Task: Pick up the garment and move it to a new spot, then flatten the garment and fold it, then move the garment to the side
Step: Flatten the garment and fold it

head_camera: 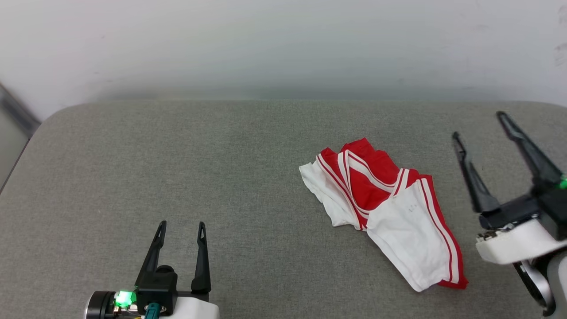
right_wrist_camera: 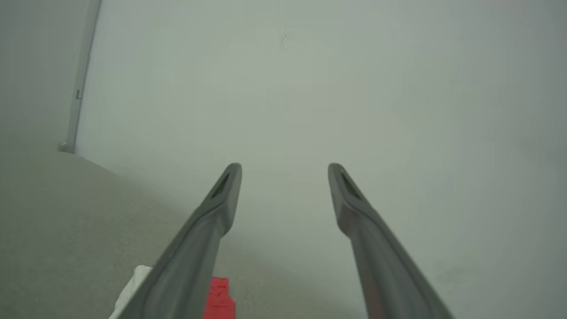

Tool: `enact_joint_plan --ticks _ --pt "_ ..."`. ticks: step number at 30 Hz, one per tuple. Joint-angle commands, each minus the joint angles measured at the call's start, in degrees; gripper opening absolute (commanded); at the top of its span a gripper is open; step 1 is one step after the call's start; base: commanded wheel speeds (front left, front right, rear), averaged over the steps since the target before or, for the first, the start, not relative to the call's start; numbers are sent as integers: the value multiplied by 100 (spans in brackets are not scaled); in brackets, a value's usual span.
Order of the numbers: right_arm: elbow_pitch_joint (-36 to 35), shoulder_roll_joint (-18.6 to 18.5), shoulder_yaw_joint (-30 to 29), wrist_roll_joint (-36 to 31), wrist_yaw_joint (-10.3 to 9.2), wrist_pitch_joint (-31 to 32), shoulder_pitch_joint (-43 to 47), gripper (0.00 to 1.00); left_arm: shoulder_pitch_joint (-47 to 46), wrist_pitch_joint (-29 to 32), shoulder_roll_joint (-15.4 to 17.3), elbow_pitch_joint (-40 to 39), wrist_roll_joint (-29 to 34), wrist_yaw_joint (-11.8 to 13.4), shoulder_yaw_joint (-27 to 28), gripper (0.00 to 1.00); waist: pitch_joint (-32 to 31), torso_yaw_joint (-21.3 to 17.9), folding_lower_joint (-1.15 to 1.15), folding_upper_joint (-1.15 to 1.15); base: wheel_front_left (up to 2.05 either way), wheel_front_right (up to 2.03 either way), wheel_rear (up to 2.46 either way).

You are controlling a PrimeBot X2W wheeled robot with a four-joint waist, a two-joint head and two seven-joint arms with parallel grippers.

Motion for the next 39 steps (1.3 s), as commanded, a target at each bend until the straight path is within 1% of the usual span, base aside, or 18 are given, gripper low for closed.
enact_joint_plan --ticks 1,4,9,12,14,16,19,22,25,26,31,35,36,37,39 --pt "87 -351 403 330 -3 488 -255 100 -59 -15 -30 -5 23 -27 13 100 52 0 0 0 0 0 0" --pt "100 -985 1150 946 -4 1538 -470 100 -113 -15 -47 -20 39 -37 13 100 143 2 0 0 0 0 0" --pt "-224 -1986 2337 2015 -5 3120 -863 100 -196 -15 -73 -28 53 -47 12 100 333 4 0 0 0 0 0" --pt "-378 -2407 2943 2598 -4 3871 -1127 100 -289 -15 -88 -26 57 -59 -2 100 476 24 0 0 0 0 0" --pt "-355 -2592 3268 2968 -4 4278 -1284 100 -342 -15 -103 -34 50 -63 -10 100 590 39 0 0 0 0 0" --pt "-324 -2770 3601 3128 -4 4554 -1513 100 -435 -15 -121 -48 67 -73 -35 100 727 84 0 0 0 0 0" --pt "-98 -2785 4020 3527 -4 4811 -1719 100 -539 -15 -143 -55 65 -57 -51 100 948 139 0 0 0 0 0" --pt "173 -2848 4457 3642 -4 4907 -1978 100 -661 -15 -178 -53 67 -68 -97 100 1164 219 0 0 0 0 0" --pt "520 -2783 4974 3821 -3 4888 -2065 100 -773 -15 -200 -51 64 -61 -121 100 1366 303 0 0 0 0 0" --pt "520 -2783 4974 3821 -3 4888 -2065 100 -773 -15 -200 -51 64 -61 -121 100 1366 303 0 0 0 0 0" --pt "1116 -2650 5839 4006 -2 4783 -2167 100 -919 -15 -229 -33 55 -25 -125 100 1579 387 0 0 0 0 0" --pt "1601 -2512 6236 3960 -9 4529 -2370 100 -976 -15 -237 -8 50 -11 -109 100 1621 383 0 0 0 0 0" --pt "1678 -2489 6301 3908 -11 4428 -2464 41 -977 -15 -239 1 49 -15 -102 100 1616 372 0 0 0 0 0" --pt "1748 -2464 6356 3883 -17 4333 -2550 0 -974 -15 -239 12 52 -13 -95 100 1599 356 0 0 0 0 0" --pt "1836 -2446 6395 3910 -17 4080 -2705 0 -951 -15 -238 35 60 -8 -78 100 1528 315 0 0 0 0 0"
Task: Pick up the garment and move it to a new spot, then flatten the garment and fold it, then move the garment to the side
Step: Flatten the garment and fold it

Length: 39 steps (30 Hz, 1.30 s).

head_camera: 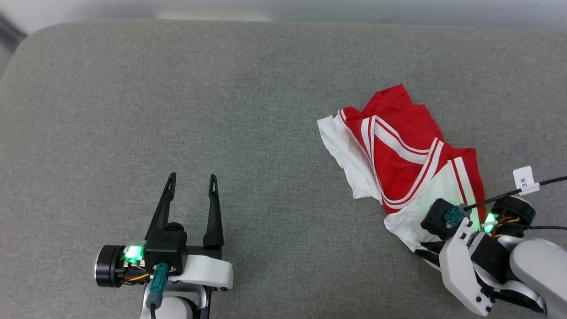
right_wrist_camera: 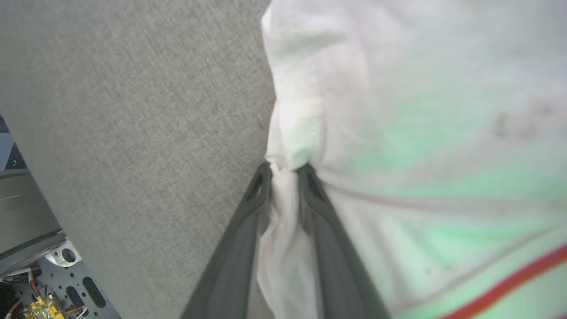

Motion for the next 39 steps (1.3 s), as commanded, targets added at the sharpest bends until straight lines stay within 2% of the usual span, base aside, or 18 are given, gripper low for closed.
enact_joint_plan --ticks 1,9,12,16,21,26,33,37,38,39 --pt "269 230 167 -30 -31 -156 52 0 -2 -15 -7 15 17 22 11 100 -99 -48 1 0 0 0 0" --pt "3 -70 -432 318 -22 -1186 -314 0 255 -15 25 -1 11 32 89 100 -548 -273 1 0 0 0 0" --pt "-78 -238 -901 426 -22 -1440 -412 0 322 -15 37 -24 11 15 110 100 -612 -357 1 0 0 0 0" --pt "182 -357 -1603 618 -21 -1734 -420 0 314 -15 34 -65 32 0 99 100 -582 -402 1 0 0 0 0" --pt "1002 -457 -2332 948 -21 -1947 -172 0 211 -15 43 -102 46 -24 96 100 -415 -367 1 0 0 0 0" --pt "2217 -310 -2877 1240 -20 -2190 179 0 166 -15 35 -89 38 -36 93 100 -279 -277 1 0 0 0 0" --pt "3530 146 -2969 1416 -20 -2282 719 0 132 -15 13 -72 29 -29 70 100 -192 -226 1 0 0 0 0" --pt "4000 427 -2988 1471 -21 -2463 845 0 125 -15 6 -28 32 -39 51 100 -236 -223 1 0 0 0 0" --pt "4044 468 -3044 1515 -21 -2595 832 36 133 -15 8 -14 33 -40 53 100 -266 -229 1 0 0 0 0" --pt "4088 474 -3125 1529 -21 -2778 792 100 147 -15 12 -5 36 -41 57 100 -302 -238 1 0 0 0 0"
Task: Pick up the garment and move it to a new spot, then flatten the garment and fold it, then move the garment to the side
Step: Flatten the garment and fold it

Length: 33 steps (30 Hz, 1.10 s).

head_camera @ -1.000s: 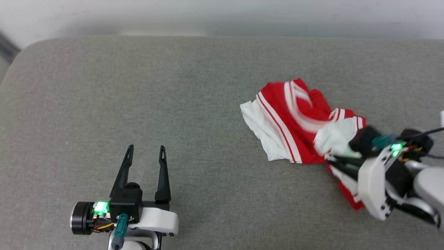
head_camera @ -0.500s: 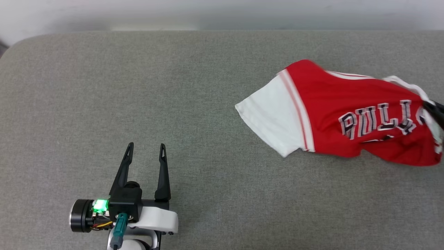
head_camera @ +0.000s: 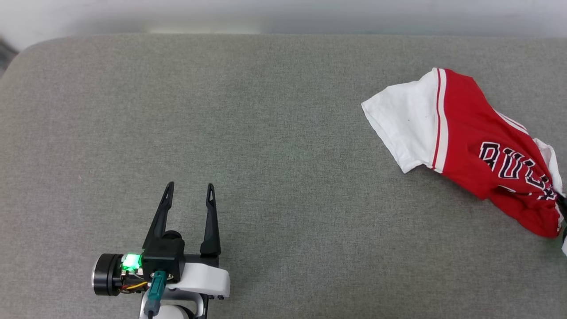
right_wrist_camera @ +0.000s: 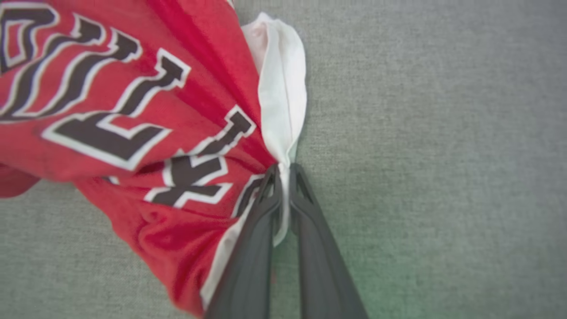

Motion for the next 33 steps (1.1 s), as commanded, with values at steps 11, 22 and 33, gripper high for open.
enact_joint_plan --ticks 11,22,33 --pt "-197 -86 -796 -799 -5 -1652 -253 100 265 -15 44 35 29 -18 24 100 -581 -111 0 0 0 0 0" --pt "-2939 1358 -4058 -3460 -5 -1664 1077 100 467 -15 97 -15 32 -27 31 100 -898 -102 0 0 0 0 0" --pt "-5044 3211 -4647 -4701 -4 -1665 2810 100 -45 -15 284 -86 -35 -222 153 100 -972 -129 0 0 0 0 0"
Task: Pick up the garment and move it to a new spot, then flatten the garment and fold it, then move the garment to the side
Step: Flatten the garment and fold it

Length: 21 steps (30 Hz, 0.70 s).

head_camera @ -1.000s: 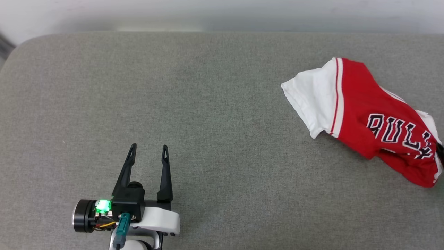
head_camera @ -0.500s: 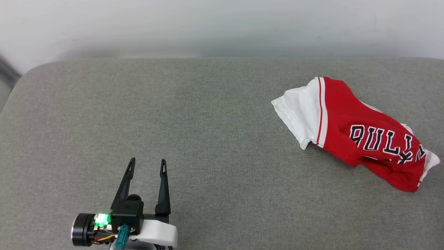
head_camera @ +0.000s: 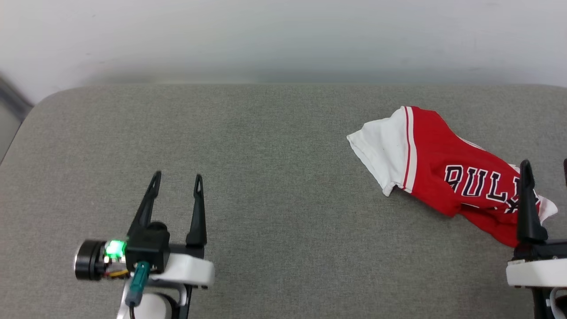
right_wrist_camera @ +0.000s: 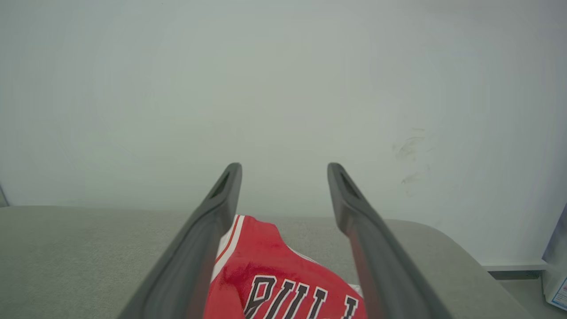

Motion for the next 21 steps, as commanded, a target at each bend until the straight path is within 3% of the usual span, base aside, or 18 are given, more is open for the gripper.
enact_joint_plan --ticks 1,6,12,17,21 --pt "-137 107 11 -71 -2 -11 176 100 -278 -15 68 -35 -10 -86 8 100 36 -20 0 0 0 0 0" --pt "-505 390 70 -232 -2 -12 515 100 -1318 -15 270 109 -64 -583 -71 100 233 -185 0 0 0 0 0" --pt "-714 471 96 -319 -2 -12 404 100 -2959 2 444 1122 -111 -1272 -375 100 607 -516 0 0 0 0 0" --pt "-803 481 152 -393 -2 -12 196 100 -4436 486 440 2007 -317 -1501 -813 100 971 -805 0 0 0 0 0" --pt "-874 505 220 -445 -2 -13 37 100 -5442 1231 382 2665 -802 -1534 -1524 100 1284 -989 0 0 0 0 0"
